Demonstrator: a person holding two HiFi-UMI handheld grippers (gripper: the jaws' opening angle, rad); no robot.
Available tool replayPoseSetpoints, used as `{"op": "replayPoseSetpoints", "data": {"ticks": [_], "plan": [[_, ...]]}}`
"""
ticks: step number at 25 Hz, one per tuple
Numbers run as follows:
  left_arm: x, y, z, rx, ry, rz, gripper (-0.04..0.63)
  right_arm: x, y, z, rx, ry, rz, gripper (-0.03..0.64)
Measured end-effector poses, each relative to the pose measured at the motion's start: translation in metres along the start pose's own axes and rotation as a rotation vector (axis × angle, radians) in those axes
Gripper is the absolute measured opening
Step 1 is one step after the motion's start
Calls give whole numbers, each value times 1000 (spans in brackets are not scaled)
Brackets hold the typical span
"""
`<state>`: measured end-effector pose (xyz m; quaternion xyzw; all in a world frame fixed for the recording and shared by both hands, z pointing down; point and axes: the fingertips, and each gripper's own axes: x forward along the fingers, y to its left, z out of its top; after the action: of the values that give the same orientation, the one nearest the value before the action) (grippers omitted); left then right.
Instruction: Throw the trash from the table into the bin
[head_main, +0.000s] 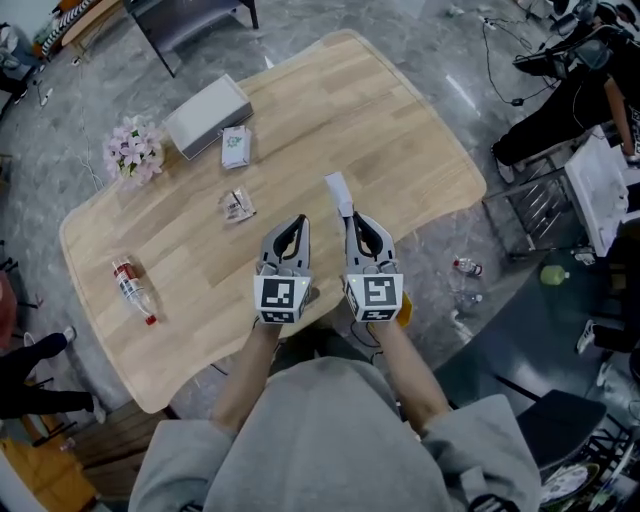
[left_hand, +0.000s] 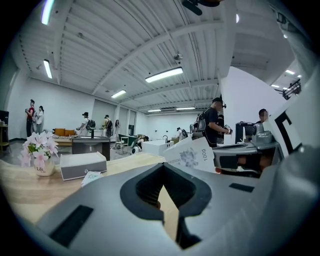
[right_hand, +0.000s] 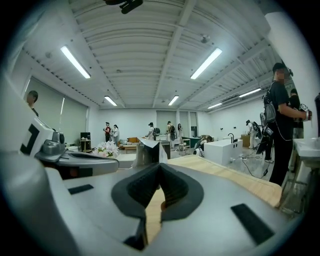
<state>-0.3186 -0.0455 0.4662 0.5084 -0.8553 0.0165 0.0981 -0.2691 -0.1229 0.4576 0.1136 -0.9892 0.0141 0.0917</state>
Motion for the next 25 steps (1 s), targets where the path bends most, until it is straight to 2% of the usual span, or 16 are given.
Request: {"op": "replayPoseSetpoints", "data": {"ticks": [5,12,15,25], "plan": [[-7,-29,8,33,-7,-7,5,-27,-14,4,9,-28,0,9],[-20,-75,2,83,2,-96,5,-64,-29,-2,48,-63,-73,9],[-26,-95,1,93,9,-172,5,-86,-34,-1,57,-66,-142,9],[-72,-185,-9,115,-1,-501,5,-216,-43,-22,84,-50,-483,9]]}}
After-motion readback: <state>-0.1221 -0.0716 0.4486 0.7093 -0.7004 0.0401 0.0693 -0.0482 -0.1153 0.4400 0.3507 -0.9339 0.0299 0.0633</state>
